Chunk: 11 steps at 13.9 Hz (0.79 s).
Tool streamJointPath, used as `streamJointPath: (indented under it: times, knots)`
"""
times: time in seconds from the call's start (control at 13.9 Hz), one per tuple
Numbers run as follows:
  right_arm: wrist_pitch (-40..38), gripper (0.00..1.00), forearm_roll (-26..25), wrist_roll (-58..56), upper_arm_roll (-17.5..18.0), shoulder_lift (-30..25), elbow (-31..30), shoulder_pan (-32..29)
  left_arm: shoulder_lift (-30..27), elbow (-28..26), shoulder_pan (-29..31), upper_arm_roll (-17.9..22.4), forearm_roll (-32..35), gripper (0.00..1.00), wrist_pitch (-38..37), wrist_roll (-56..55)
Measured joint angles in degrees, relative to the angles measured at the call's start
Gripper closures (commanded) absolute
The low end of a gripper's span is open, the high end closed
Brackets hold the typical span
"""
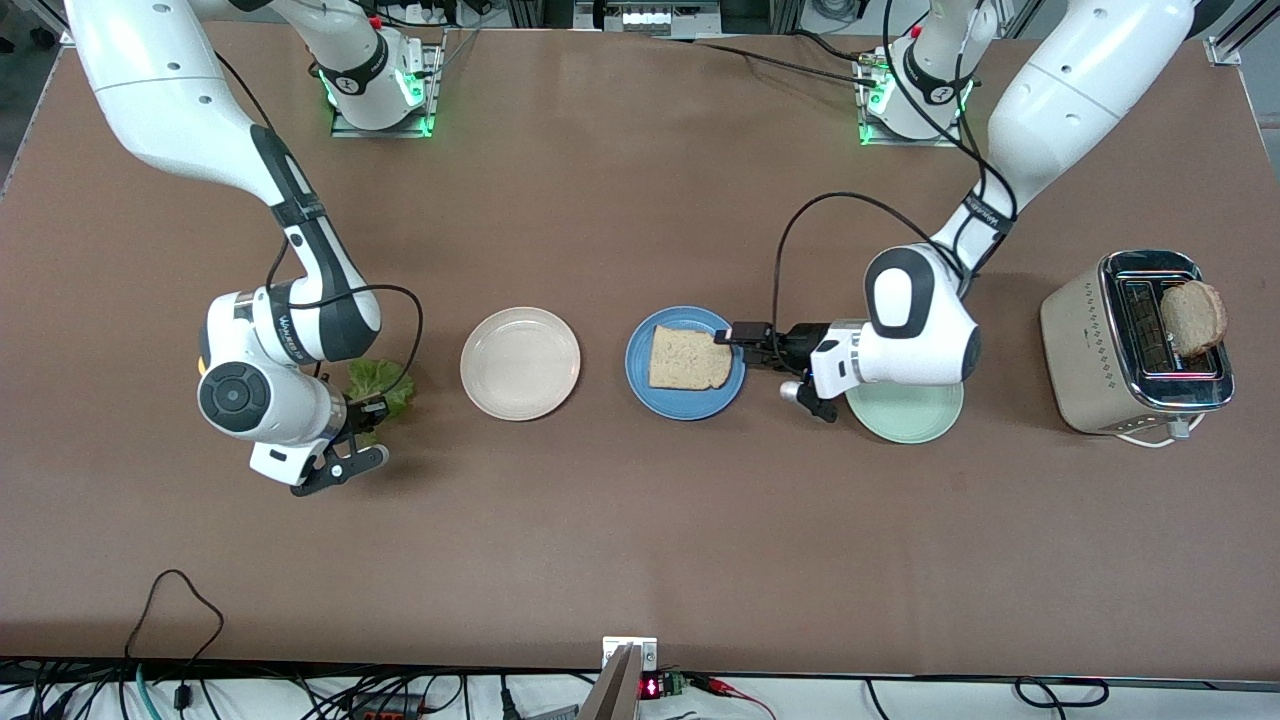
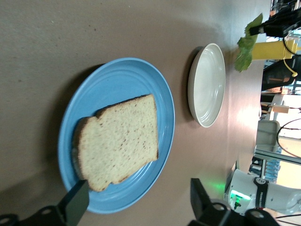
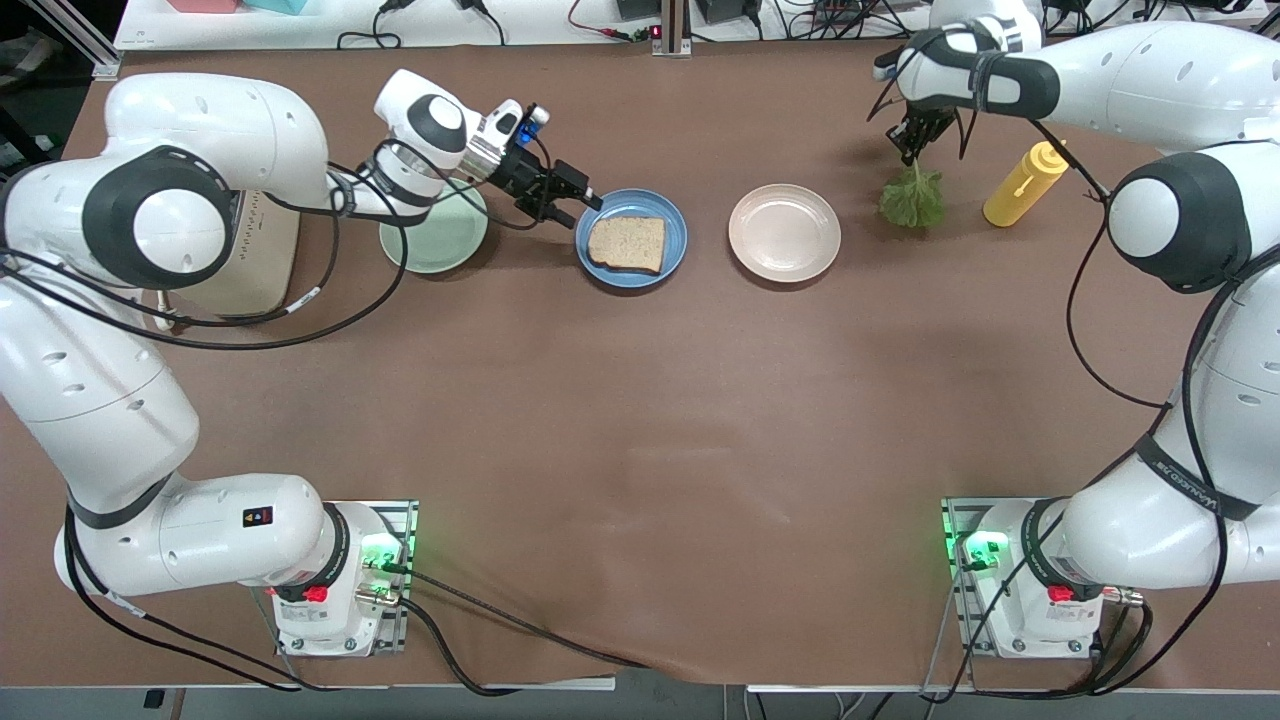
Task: Make sandwich in blue plate with both arms
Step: 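Lower the bread onto the blue plate and open the left gripper, then place the lettuce on the bread while the left gripper withdraws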
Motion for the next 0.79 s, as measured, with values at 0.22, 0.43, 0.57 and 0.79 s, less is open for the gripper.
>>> streamJointPath:
  times: [0.22, 0.43, 0.57, 0.79]
  knots:
    - [-6.5, 1.00, 0.0, -5.1, 3.8, -1.0, 4.3, 0.2, -4.4, -0.1, 0.2, 2.5, 8.7, 0.00, -4.4, -0.1]
    - [-8.6, 1.00, 0.1, -9.5, 10.0, -1.9, 5.9, 0.3, -7.9, 0.6, 0.3, 5.5, 18.7, 0.00, -8.8, -1.6]
    - [-8.5, 1.00, 0.1, -10.4, 14.3, -2.2, 6.2, 0.4, -8.8, 2.9, 0.5, 7.2, 25.0, 0.00, -13.5, -5.6]
    - [-8.4, 1.00, 0.2, -10.5, 20.1, -2.3, 7.7, 1.3, -9.2, 8.8, 0.5, 7.6, 36.4, 0.00, -25.1, -13.9]
